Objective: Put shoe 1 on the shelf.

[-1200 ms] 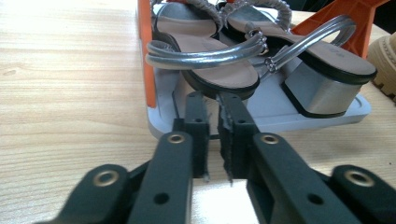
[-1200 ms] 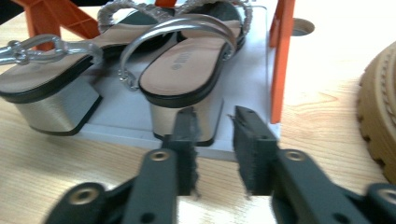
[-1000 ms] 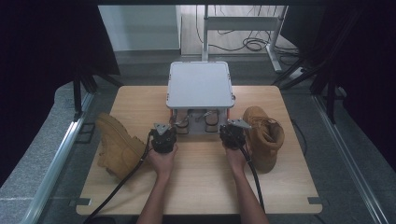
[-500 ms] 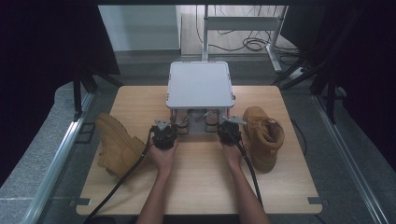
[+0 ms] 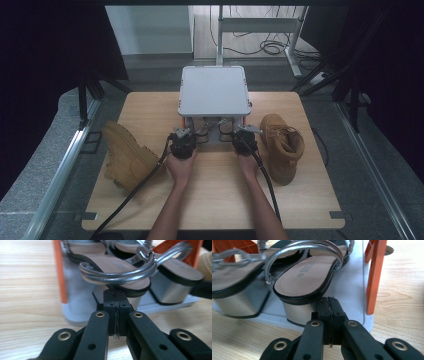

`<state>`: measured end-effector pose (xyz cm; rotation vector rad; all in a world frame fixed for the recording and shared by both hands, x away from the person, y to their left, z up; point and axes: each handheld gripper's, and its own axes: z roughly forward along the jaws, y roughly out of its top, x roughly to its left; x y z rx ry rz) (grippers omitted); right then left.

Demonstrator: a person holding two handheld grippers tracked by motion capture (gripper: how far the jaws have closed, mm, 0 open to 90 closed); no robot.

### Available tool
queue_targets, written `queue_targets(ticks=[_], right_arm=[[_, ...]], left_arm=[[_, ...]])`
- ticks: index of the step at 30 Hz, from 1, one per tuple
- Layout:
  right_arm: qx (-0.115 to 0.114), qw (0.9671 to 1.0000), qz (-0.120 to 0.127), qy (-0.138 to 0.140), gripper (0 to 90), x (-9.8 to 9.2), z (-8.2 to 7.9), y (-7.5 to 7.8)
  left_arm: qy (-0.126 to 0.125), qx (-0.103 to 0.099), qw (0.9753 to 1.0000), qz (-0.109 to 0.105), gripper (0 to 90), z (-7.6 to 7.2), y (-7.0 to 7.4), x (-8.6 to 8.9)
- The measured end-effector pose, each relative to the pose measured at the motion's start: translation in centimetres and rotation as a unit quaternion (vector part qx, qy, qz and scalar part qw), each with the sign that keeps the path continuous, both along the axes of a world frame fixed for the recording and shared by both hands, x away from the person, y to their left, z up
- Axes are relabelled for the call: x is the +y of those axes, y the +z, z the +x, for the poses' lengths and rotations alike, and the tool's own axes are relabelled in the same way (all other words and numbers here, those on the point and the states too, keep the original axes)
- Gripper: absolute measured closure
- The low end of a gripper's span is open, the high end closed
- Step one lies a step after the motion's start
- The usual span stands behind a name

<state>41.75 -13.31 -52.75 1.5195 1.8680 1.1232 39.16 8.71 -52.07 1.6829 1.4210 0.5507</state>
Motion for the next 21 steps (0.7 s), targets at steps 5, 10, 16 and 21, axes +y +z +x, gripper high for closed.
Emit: queue_targets(ticks=[5,10,16,21], right_arm=[[-0.005,0.9999,-0.005,0.011,89.6,0.5,-0.1,-0.1],[-0.007,0.9998,-0.003,0.018,89.6,1.0,-0.2,-0.2],[-0.008,0.9995,-0.001,0.031,89.6,1.8,-0.3,-0.3],[-0.008,0.9993,-0.003,0.037,89.3,1.9,-0.3,-0.3]], left_arm=[[-0.004,0.005,1.0000,-0.001,88.8,0.3,-0.2,-0.4],[-0.006,0.007,1.0000,-0.003,88.8,0.4,-0.2,-0.4],[-0.006,0.005,1.0000,-0.002,88.6,0.4,-0.3,-0.5],[-0.005,0.004,1.0000,0.003,86.9,0.4,-0.3,-0.4]])
